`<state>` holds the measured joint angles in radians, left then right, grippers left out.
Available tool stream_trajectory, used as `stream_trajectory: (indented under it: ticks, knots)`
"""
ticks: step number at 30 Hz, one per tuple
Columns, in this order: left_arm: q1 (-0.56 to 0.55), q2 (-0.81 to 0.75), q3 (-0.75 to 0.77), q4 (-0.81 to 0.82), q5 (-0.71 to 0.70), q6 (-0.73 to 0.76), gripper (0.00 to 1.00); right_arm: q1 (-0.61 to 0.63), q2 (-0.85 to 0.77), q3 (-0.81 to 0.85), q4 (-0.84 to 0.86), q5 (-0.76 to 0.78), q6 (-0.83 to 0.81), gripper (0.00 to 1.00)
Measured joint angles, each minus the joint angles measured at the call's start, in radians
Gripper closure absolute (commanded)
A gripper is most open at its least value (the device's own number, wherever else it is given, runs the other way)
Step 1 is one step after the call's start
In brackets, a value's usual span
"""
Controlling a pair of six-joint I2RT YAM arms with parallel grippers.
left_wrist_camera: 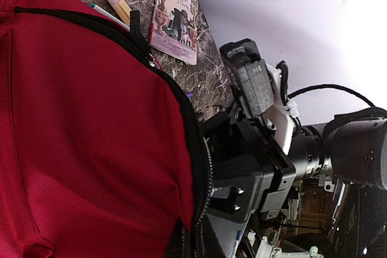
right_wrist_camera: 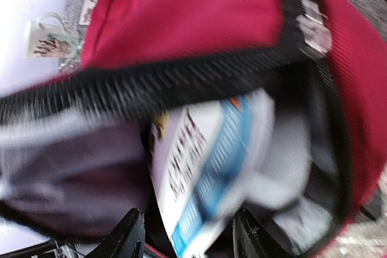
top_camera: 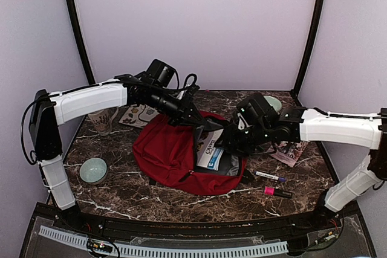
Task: Pack the student bag
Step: Place the book in the largest pocket of the bag.
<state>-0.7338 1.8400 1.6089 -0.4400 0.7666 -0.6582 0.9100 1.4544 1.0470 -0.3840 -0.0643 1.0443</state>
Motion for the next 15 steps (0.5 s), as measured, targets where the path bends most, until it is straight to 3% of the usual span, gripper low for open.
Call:
stream_trajectory:
  ticks: [5, 11, 15]
  knots:
    - [0.018, 0.012, -0.011, 0.002, 0.005, 0.019, 1.0, 0.0, -0.134, -0.039, -0.119, 0.019, 0.013, 0.49]
    - [0.032, 0.05, -0.032, 0.002, 0.012, 0.042, 1.0, 0.001, -0.334, -0.232, -0.077, 0.043, 0.121, 0.51]
    - [0.035, 0.06, -0.035, 0.0, 0.013, 0.052, 1.0, 0.01, -0.336, -0.29, -0.029, 0.062, 0.174, 0.5]
